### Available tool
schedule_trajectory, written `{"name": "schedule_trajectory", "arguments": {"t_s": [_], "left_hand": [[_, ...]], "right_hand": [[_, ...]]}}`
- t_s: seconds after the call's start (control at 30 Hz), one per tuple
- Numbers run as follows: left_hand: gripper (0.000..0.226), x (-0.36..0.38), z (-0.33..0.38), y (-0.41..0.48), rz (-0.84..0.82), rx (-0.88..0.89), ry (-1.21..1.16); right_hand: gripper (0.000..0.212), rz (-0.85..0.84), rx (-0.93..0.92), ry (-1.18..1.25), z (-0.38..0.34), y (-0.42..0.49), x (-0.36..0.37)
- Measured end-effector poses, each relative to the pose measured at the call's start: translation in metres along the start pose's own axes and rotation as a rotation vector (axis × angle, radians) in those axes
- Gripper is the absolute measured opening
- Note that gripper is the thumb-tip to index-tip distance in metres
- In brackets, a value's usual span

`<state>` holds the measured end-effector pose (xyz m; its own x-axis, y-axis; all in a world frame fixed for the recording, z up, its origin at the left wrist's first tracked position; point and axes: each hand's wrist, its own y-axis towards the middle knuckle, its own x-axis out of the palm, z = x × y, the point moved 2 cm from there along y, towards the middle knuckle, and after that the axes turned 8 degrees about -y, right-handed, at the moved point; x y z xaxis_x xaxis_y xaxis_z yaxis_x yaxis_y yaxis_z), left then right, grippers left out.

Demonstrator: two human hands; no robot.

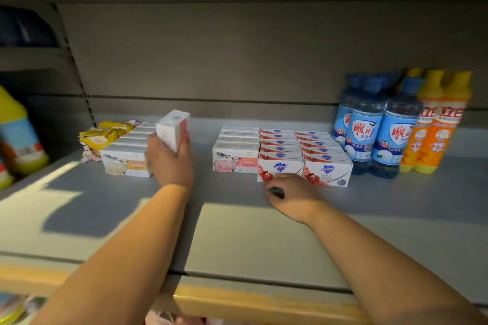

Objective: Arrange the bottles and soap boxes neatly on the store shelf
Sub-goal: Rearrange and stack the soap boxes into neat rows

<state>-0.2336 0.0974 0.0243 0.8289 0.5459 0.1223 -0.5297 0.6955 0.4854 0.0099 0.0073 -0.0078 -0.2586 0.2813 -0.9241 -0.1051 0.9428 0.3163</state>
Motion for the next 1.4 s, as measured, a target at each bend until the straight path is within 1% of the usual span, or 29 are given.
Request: {"name": "schedule_trajectory", "arguments": {"t_s": [0.03, 0.1, 0.17, 0.23, 0.3, 0.37, 0.4, 0.43, 0.5, 0.53, 0.57, 0.63, 0.73, 0.8, 0.83, 0.9, 0.97, 1.0, 1.1, 1.17, 1.23, 1.3, 1.4], "left_hand": [[0.055, -0.001, 0.009, -0.011, 0.008, -0.055, -0.121], [0.049, 0.001, 0.023, -0.028, 0.007, -0.108, -0.233], [0.035, 0.005, 0.033, -0.044, -0.072, -0.210, -0.356], [0.017, 0.010, 0.040, -0.059, -0.164, -0.316, -0.500], [0.014, 0.018, 0.043, -0.072, -0.239, -0.458, -0.577], [0.022, 0.027, 0.047, -0.083, -0.314, -0.675, -0.687], [0.027, 0.032, 0.049, -0.087, -0.347, -0.771, -0.755], [0.032, 0.036, 0.049, -0.090, -0.369, -0.833, -0.823], [0.042, 0.042, 0.050, -0.097, -0.402, -0.861, -0.876], [0.045, 0.044, 0.051, -0.099, -0.419, -0.846, -0.861], [0.046, 0.045, 0.051, -0.100, -0.439, -0.822, -0.848], [0.048, 0.047, 0.052, -0.105, -0.502, -0.784, -0.868], [0.052, 0.051, 0.054, -0.113, -0.621, -0.768, -0.883], [0.057, 0.055, 0.053, -0.115, -0.721, -0.722, -0.833], [0.062, 0.057, 0.053, -0.114, -0.746, -0.702, -0.807], [0.066, 0.058, 0.050, -0.107, -0.728, -0.674, -0.744], [0.060, 0.058, 0.044, -0.101, -0.697, -0.688, -0.706], [0.059, 0.057, 0.042, -0.100, -0.721, -0.702, -0.716], [0.055, 0.055, 0.042, -0.109, -0.886, -0.751, -0.801], [0.046, 0.053, 0.044, -0.115, -0.948, -0.819, -0.856], [0.044, 0.050, 0.045, -0.115, -0.944, -0.844, -0.939], [0.046, 0.047, 0.045, -0.111, -0.954, -0.836, -0.980], [0.043, 0.044, 0.045, -0.109, -0.985, -0.815, -0.946]], "right_hand": [[0.021, -0.004, 0.006, -0.026, -0.001, -0.001, -0.001], [0.022, -0.002, 0.020, -0.080, -0.003, -0.003, -0.003], [0.028, 0.011, 0.027, -0.103, -0.007, -0.006, -0.005], [0.042, 0.031, 0.042, -0.054, -0.009, -0.011, -0.007], [0.057, 0.056, 0.077, 0.085, -0.009, -0.020, -0.009], [0.066, 0.118, 0.098, 0.276, -0.011, -0.026, -0.012], [0.066, 0.160, 0.111, 0.388, -0.014, -0.028, -0.014], [0.062, 0.195, 0.132, 0.518, -0.016, -0.030, -0.016], [0.039, 0.189, 0.180, 0.762, -0.018, -0.028, -0.016], [0.027, 0.143, 0.194, 0.843, -0.017, -0.027, -0.015], [0.020, 0.087, 0.201, 0.884, -0.017, -0.025, -0.013], [0.020, 0.028, 0.202, 0.940, -0.015, -0.022, -0.011], [0.023, 0.069, 0.221, 1.037, -0.015, -0.016, -0.009], [0.027, 0.113, 0.253, 1.035, -0.011, -0.013, -0.009], [0.029, 0.145, 0.246, 1.025, -0.007, -0.012, -0.010], [0.034, 0.229, 0.190, 0.974, 0.002, -0.013, -0.017], [0.037, 0.327, 0.120, 0.822, 0.008, -0.015, -0.028], [0.040, 0.382, 0.068, 0.740, 0.009, -0.016, -0.033], [0.044, 0.571, -0.146, 0.430, 0.008, -0.019, -0.047], [0.045, 0.647, -0.236, 0.273, 0.007, -0.022, -0.050], [0.041, 0.635, -0.247, 0.233, 0.007, -0.022, -0.052], [0.040, 0.571, -0.221, 0.255, 0.008, -0.023, -0.051], [0.050, 0.488, -0.188, 0.320, 0.010, -0.023, -0.049]]}}
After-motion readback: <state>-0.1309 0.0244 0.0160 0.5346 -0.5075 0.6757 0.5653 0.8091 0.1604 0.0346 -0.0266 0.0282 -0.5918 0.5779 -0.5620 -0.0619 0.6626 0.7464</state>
